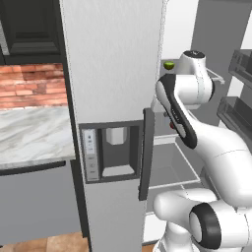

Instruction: Pick up the apple and kiwi from the fridge and place one fruit on each plate on the dining counter.

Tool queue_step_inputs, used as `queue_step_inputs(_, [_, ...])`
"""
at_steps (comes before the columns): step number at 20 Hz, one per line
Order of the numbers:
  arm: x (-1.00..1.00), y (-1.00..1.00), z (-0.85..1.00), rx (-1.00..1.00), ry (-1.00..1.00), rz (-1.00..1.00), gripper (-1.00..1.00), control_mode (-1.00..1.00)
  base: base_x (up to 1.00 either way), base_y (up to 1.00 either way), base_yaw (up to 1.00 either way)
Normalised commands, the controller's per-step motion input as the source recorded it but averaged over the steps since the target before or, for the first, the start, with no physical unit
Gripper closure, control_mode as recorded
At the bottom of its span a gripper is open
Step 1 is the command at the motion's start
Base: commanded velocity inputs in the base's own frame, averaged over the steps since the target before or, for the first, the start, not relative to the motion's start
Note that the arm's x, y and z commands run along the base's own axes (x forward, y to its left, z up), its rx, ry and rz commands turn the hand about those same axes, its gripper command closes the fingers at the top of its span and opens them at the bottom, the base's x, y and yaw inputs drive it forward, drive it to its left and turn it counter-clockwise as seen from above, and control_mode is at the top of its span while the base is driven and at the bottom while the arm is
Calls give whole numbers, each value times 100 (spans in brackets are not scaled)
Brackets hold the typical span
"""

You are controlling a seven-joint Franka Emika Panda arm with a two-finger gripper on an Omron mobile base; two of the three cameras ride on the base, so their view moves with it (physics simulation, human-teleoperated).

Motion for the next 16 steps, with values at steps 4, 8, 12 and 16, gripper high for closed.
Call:
queue_step_inputs(4, [-2, -16, -5, 0, -3, 0, -100, -100, 0, 0, 0])
queue_step_inputs(8, [0, -59, -25, 3, 0, -3, -100, -100, 0, 0, 0])
queue_step_inputs(12, [7, -70, -25, 7, 0, -6, -100, -100, 0, 0, 0])
queue_step_inputs(16, [7, -49, -30, 2, -3, -1, -100, -100, 0, 0, 0])
